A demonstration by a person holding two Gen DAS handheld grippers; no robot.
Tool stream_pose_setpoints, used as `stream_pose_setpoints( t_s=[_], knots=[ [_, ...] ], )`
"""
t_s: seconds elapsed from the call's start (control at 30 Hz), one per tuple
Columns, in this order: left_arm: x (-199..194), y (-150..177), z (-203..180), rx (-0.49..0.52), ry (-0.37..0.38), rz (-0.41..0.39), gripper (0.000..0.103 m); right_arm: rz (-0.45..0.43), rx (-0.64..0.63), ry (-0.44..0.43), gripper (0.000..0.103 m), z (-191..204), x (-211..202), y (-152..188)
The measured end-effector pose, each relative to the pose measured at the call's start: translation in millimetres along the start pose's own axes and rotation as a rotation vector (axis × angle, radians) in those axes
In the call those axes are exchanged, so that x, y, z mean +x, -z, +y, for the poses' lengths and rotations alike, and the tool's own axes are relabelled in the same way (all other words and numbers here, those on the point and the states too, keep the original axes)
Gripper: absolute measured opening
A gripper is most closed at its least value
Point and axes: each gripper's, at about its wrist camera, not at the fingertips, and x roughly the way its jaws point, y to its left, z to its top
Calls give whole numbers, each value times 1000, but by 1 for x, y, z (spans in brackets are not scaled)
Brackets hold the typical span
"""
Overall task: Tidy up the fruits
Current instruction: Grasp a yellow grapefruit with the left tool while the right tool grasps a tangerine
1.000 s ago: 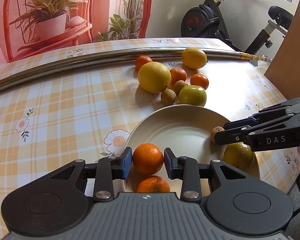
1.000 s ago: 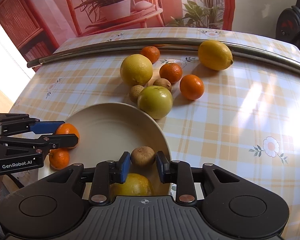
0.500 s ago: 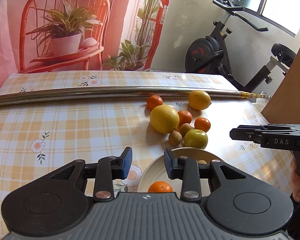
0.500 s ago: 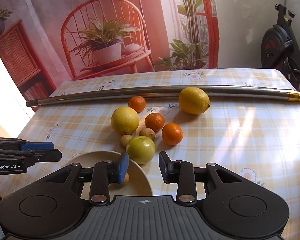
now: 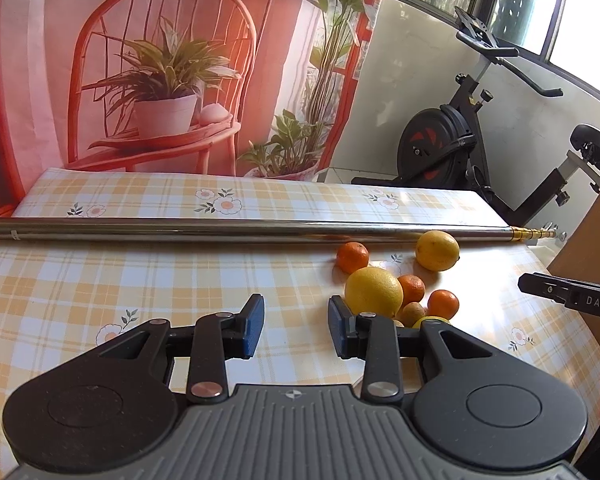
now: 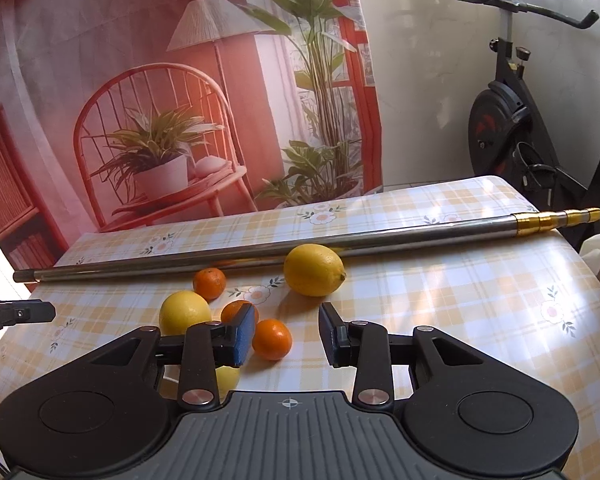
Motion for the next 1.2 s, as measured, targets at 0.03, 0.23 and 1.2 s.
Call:
stream_pose_setpoints(
  t_s=[0.03,0.23,1.2],
  knots=[
    [1,-1,0,0,3,0,37,-3,5,4,33,-2,0,1],
    [12,-10,-11,22,22,-14,47,-15,24,17,33,-12,6,2],
    [134,-29,-45,-100,111,215,60,33,116,-1,34,-42,40,8]
  ],
)
